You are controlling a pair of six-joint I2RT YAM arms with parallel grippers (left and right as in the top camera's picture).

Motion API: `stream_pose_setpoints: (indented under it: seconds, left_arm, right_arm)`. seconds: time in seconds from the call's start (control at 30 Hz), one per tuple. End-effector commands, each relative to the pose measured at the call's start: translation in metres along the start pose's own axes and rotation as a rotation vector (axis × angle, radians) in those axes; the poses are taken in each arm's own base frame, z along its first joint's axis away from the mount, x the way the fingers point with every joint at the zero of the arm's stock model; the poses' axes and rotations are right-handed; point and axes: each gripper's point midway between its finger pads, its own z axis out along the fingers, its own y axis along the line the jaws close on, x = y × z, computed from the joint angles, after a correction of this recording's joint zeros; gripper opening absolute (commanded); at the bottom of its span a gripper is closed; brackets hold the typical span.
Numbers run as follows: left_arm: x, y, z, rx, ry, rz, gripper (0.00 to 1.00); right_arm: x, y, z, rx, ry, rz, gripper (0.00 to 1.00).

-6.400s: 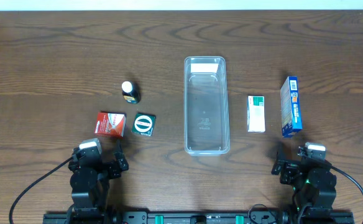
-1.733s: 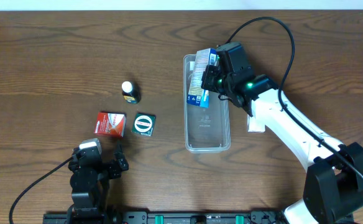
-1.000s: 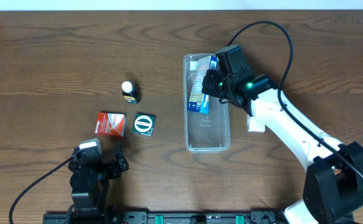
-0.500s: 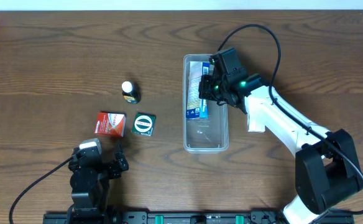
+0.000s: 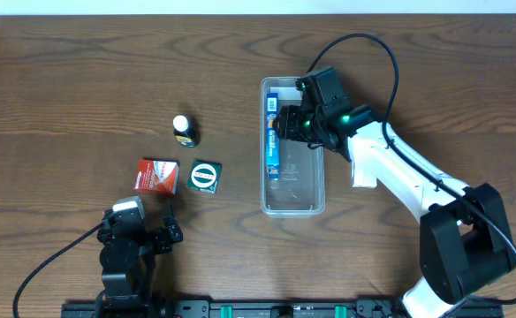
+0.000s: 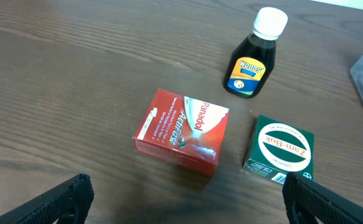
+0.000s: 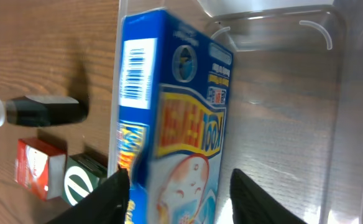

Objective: Pack container
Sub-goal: 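Lay the blue box flat in the container, release, withdraw right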

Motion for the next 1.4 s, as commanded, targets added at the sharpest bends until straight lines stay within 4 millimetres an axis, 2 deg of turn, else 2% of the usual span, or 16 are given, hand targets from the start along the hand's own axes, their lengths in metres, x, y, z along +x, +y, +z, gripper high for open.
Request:
stream_pose_setpoints:
  seconds: [0.0, 0.07, 0.2, 0.33, 0.4, 0.5, 0.77, 0.97, 1.17, 1.27, 1.37]
  left_arm:
    - [0.005, 0.002, 0.002, -0.008, 0.008, -0.01, 0.98]
    - [0.005, 0.002, 0.002, -0.008, 0.008, -0.011, 0.98]
    - [0.005, 0.002, 0.002, -0.008, 0.008, -0.011, 0.98]
    - [0.005, 0.002, 0.002, -0.008, 0.008, -0.01, 0.98]
    - [0.005, 0.002, 0.002, -0.008, 0.008, -0.01, 0.98]
    - [0.005, 0.002, 0.002, -0.008, 0.008, -0.01, 0.98]
    - [0.005, 0.002, 0.002, -0.008, 0.008, -0.011, 0.98]
    - [0.005, 0.002, 0.002, -0.008, 0.008, -0.011, 0.98]
    - [0.005, 0.002, 0.002, -0.008, 0.008, -0.01, 0.98]
    - [0.005, 0.002, 0.002, -0.008, 0.008, -0.011, 0.98]
    - [0.005, 0.002, 0.002, -0.008, 0.008, -0.011, 0.98]
  right_arm:
    - [-0.011, 0.0, -0.011, -0.013, -0.033, 0.034, 0.4]
    - [-0.013, 0.003, -0.017, -0.023, -0.046, 0.025, 0.34]
    - [-0.011, 0.015, -0.023, -0.042, -0.052, -0.04, 0.29]
    - [0.0, 0.04, -0.02, -0.108, -0.039, -0.176, 0.24]
    - [0.002, 0.051, -0.018, -0.128, -0.052, -0.242, 0.18]
    - [0.003, 0.054, -0.014, -0.094, -0.076, -0.264, 0.04]
    - [0.009, 0.043, 0.007, -0.044, -0.06, -0.265, 0.01]
    - [0.007, 0.029, 0.007, -0.009, -0.043, -0.24, 0.01]
    - [0.012, -0.011, 0.003, 0.147, -0.008, -0.201, 0.01]
    - [0.01, -0.025, 0.0, 0.216, -0.018, -0.195, 0.01]
    - [0.006, -0.031, -0.002, 0.25, -0.036, -0.194, 0.01]
